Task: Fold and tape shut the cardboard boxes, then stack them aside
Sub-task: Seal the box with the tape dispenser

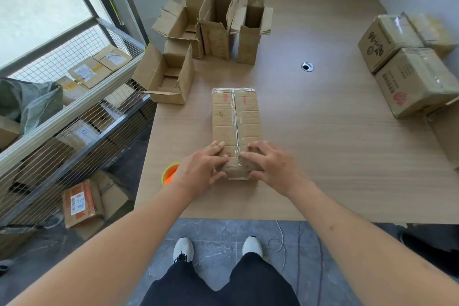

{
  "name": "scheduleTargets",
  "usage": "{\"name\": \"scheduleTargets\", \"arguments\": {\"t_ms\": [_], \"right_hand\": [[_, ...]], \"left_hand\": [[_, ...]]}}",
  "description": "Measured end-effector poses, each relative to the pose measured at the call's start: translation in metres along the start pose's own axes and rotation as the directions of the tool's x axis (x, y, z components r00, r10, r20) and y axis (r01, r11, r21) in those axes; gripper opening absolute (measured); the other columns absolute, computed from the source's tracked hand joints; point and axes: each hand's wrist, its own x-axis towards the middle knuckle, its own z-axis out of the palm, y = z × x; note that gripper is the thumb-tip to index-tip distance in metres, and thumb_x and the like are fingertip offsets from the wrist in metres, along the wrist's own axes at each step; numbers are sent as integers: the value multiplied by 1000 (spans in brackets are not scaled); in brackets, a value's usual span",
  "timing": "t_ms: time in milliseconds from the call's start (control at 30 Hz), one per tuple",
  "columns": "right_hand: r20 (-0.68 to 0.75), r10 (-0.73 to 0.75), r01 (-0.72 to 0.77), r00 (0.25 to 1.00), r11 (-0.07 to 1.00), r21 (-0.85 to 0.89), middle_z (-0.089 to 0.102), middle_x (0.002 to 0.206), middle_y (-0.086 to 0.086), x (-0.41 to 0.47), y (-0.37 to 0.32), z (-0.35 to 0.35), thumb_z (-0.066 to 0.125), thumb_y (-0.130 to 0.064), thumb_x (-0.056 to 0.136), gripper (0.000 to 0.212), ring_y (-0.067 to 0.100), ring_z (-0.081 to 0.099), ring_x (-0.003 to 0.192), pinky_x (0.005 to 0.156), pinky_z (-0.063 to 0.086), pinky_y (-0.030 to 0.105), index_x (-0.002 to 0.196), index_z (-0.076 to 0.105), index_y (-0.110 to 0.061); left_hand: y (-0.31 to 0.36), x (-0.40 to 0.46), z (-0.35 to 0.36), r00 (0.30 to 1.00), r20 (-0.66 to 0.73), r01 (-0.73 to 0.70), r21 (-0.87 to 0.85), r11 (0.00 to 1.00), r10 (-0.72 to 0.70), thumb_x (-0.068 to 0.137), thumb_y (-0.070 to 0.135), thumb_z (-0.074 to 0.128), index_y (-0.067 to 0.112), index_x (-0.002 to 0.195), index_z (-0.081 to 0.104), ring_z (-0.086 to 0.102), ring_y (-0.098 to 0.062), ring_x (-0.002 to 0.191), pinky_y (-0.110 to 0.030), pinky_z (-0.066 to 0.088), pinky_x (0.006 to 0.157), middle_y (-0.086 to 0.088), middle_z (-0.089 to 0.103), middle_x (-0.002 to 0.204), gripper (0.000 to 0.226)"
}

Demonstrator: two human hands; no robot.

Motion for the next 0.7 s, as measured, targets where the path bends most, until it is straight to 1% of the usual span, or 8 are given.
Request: {"name": "scheduleTargets", "arguments": {"t_ms": [67, 167, 333, 433, 467, 533, 600, 700], "right_hand": [[-33, -8, 9, 999, 1000, 13, 60, 131, -3, -1, 6, 4, 92, -36, 68, 59, 23, 57, 118, 82, 59, 41, 123, 71, -31], [-46, -32, 31, 998, 999, -17, 60, 128, -3, -1, 6, 9, 92, -37, 67, 57, 22, 54, 116, 79, 59, 39, 119, 72, -31], [-50, -61, 63, 997, 997, 38, 56, 136, -1, -11, 7, 4, 91, -33, 70, 62, 21, 52, 124, 81, 57, 38, 128, 68, -29], [-80, 11, -8, 997, 999, 35, 62, 116, -2, -21, 19, -4, 91, -20, 71, 53, 22, 63, 102, 69, 57, 36, 120, 72, -26], [-64, 75, -71, 995, 995, 72, 61, 106, -4, -24, 24, -5, 87, -16, 75, 43, 15, 64, 92, 66, 56, 31, 115, 73, -23], [-29, 152, -148, 988, 984, 102, 55, 92, -13, -25, 31, -9, 71, -21, 92, 20, -9, 59, 80, 67, 42, 7, 111, 72, -16], [13, 164, -165, 986, 978, 126, 49, 87, -20, -24, 35, -8, 59, -23, 99, 20, -24, 51, 77, 66, 34, 2, 110, 71, -10], [27, 144, -146, 989, 980, 136, 48, 83, -22, -22, 35, -9, 58, -21, 100, 19, -20, 52, 71, 65, 33, 4, 108, 70, -9]], "left_hand": [[-2, -1, 2, 1000, -14, -24, -13, 1000, 24, 70, 5, 91, 11, 120, 75, 54, -39, 133, -59, 55, 95, -19, 57, 144, 53], [2, -4, 8, 998, -60, -35, 1, 999, 35, 70, -5, 87, 10, 122, 74, 54, -39, 134, -56, 55, 98, -18, 56, 145, 56], [12, -4, 9, 996, -93, 13, -5, 1000, -14, 69, -9, 84, 9, 123, 74, 50, -38, 137, -53, 48, 107, -18, 56, 145, 57], [20, 2, 6, 996, -58, 64, -39, 997, -66, 73, -3, 85, 9, 125, 72, 45, -34, 142, -45, 39, 116, -16, 52, 149, 55], [24, 5, 7, 996, -44, 77, -59, 995, -79, 75, 0, 85, 8, 127, 71, 41, -32, 145, -41, 34, 119, -15, 49, 152, 55], [30, 10, 11, 995, -25, 92, -98, 991, -95, 80, 5, 84, 8, 132, 67, 34, -27, 149, -36, 29, 121, -12, 44, 156, 54], [34, 13, 15, 995, -24, 96, -101, 990, -99, 83, 6, 82, 9, 134, 66, 30, -25, 150, -36, 29, 121, -10, 41, 158, 53], [33, 15, 16, 995, -16, 97, -85, 992, -98, 83, 4, 81, 9, 134, 66, 30, -26, 150, -34, 27, 121, -9, 41, 158, 53]]}}
